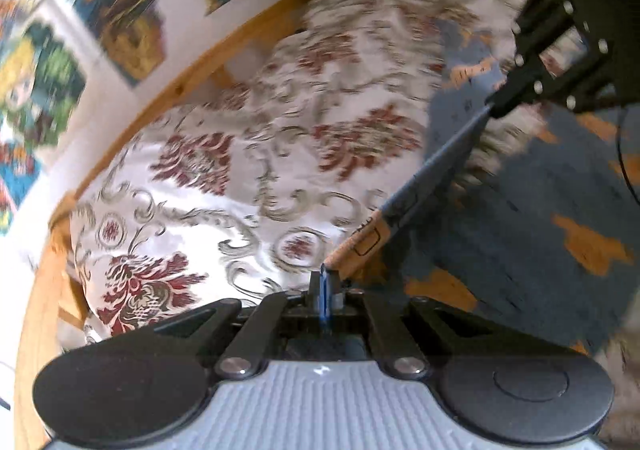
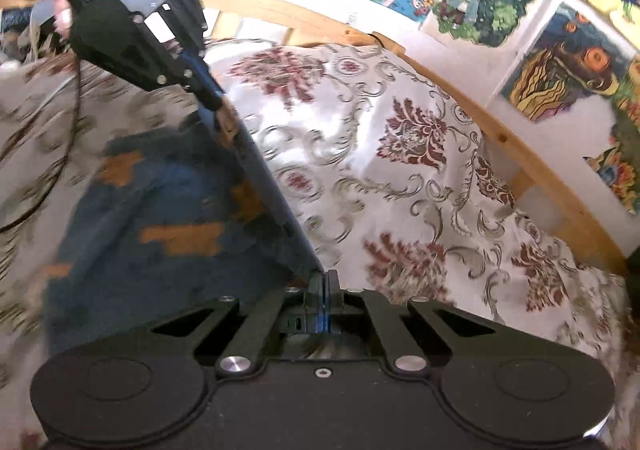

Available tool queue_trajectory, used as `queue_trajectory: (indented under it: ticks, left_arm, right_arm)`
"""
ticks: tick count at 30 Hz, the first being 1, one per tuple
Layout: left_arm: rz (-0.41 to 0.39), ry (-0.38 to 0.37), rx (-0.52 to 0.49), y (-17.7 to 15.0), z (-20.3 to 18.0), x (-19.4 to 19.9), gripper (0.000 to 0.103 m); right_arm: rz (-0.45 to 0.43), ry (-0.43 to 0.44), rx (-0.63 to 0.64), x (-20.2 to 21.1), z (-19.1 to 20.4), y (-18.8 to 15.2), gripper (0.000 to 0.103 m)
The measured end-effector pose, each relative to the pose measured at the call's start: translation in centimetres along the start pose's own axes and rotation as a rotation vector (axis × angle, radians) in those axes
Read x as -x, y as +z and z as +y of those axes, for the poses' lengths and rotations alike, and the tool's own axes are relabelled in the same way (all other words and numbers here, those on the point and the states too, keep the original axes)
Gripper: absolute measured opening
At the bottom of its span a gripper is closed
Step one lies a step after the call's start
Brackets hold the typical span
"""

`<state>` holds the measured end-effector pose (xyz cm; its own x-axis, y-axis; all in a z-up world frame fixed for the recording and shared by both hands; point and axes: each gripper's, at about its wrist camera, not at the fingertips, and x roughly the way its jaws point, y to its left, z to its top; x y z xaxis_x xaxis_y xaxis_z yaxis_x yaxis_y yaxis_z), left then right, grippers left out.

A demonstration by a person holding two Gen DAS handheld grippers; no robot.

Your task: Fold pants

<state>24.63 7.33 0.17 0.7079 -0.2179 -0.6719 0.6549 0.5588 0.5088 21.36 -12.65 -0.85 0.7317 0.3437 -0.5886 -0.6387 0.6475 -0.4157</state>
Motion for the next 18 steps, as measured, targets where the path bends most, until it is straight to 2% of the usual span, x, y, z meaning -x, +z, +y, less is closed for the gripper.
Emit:
queue_trajectory:
  ticks: [4, 8, 13, 17, 18]
  left_arm:
    - [0.004, -0.016, -0.067, -1.8, -3.8, 1.0, 0.001]
    - [0.034, -0.018, -0.129, -3.9, -6.7, 0.6, 0.001]
    - [0.058, -0.013, -0.157, -5.8, -8.6, 0.2, 0.001]
    - [0.061, -0.003, -0.174, -6.2, -9.2, 0.1, 0.001]
    - [0.065, -0.001, -0.175, -6.2, -9.2, 0.1, 0.001]
  right_arm:
    - [0.028, -0.042, 0.064, 2.4, 5.0, -1.9, 0.0]
    - [0.049, -0.069, 0.094, 2.7, 9.1, -3.7, 0.0]
    - [0.081, -0.051, 0.01, 0.8, 10.7, -5.9, 0.0]
    - [0.085, -0.044, 0.024, 0.2, 11.2, -6.6, 0.0]
    - [0.087, -0.052, 0.023, 0.1, 11.2, -6.7, 0.004]
